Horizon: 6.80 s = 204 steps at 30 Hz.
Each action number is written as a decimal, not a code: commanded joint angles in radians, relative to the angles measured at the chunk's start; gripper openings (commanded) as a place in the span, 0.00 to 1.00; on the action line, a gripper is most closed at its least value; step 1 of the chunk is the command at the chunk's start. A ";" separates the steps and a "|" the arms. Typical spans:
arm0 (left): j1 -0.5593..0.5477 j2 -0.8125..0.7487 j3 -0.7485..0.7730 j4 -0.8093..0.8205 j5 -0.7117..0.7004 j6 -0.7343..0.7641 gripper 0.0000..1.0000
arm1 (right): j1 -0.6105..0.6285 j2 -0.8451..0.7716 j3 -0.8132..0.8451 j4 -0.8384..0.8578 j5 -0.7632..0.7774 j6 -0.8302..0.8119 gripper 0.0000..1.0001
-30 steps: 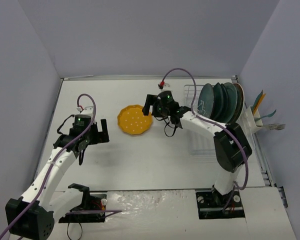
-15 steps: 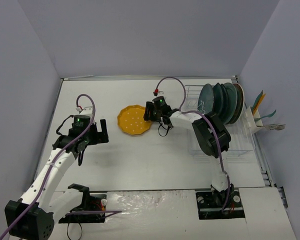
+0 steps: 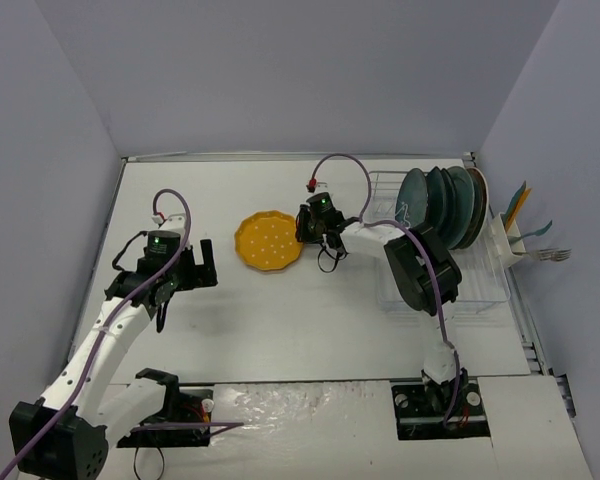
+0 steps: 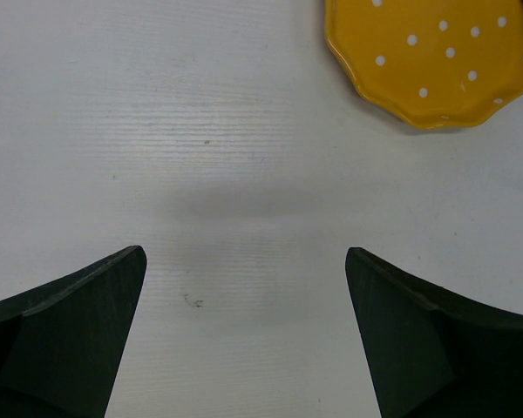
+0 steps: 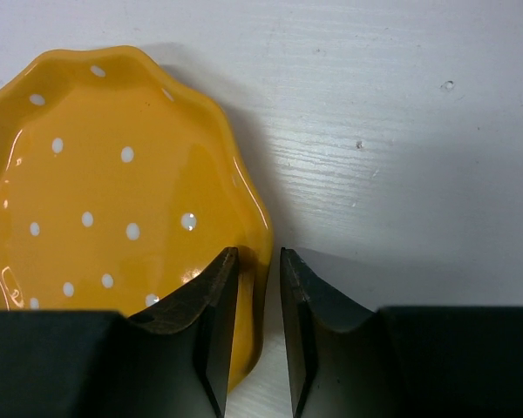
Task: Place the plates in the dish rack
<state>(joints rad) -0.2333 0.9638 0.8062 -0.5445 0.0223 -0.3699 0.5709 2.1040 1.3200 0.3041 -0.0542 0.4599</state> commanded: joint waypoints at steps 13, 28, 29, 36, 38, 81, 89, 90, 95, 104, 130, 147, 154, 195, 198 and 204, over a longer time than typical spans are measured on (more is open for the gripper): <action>0.008 -0.021 0.031 0.038 -0.008 0.023 0.97 | 0.030 -0.155 0.132 -0.235 0.164 -0.156 0.00; 0.008 -0.037 0.030 0.046 -0.011 0.017 0.97 | 0.103 -0.424 0.249 -0.377 0.491 -0.463 0.00; 0.008 -0.037 0.030 0.046 -0.012 0.017 0.97 | 0.107 -0.440 0.251 -0.376 0.506 -0.481 0.00; 0.008 -0.034 0.030 0.046 -0.010 0.016 0.97 | 0.126 -0.510 0.280 -0.375 0.706 -0.652 0.00; 0.008 -0.034 0.030 0.046 -0.010 0.016 0.97 | 0.118 -0.519 0.311 -0.375 0.773 -0.742 0.00; 0.008 -0.039 0.033 0.040 -0.004 0.027 0.97 | -0.166 -0.415 0.303 -0.370 0.991 -0.956 0.00; 0.007 -0.041 0.033 0.040 -0.003 0.028 0.97 | -0.172 -0.413 0.296 -0.364 1.012 -0.971 0.00; 0.008 -0.040 0.033 0.041 -0.004 0.028 0.97 | -0.172 -0.413 0.294 -0.364 1.009 -0.972 0.00; 0.008 -0.039 0.033 0.043 -0.002 0.029 0.97 | -0.171 -0.414 0.268 -0.357 1.014 -0.975 0.00; 0.008 -0.042 0.033 0.041 -0.001 0.028 0.97 | -0.163 -0.412 0.190 -0.336 1.021 -0.956 0.00; 0.008 -0.036 0.033 0.044 -0.013 0.029 0.97 | -0.077 -0.364 0.123 -0.364 0.930 -0.774 0.33; 0.009 -0.085 0.107 -0.051 -0.067 0.037 0.97 | -0.082 -0.750 0.117 -0.441 0.530 -0.538 0.89; 0.009 -0.146 0.290 -0.181 -0.102 0.042 0.97 | -0.088 -1.046 0.011 -0.468 0.459 -0.474 1.00; 0.009 -0.375 0.370 -0.468 -0.243 -0.005 0.97 | -0.079 -1.832 -0.309 -0.750 0.486 -0.303 1.00; 0.009 -0.361 0.365 -0.462 -0.230 -0.006 0.97 | -0.077 -1.834 -0.302 -0.752 0.488 -0.303 1.00; 0.008 -0.344 0.359 -0.450 -0.216 -0.003 0.97 | -0.065 -1.833 -0.287 -0.751 0.485 -0.313 1.00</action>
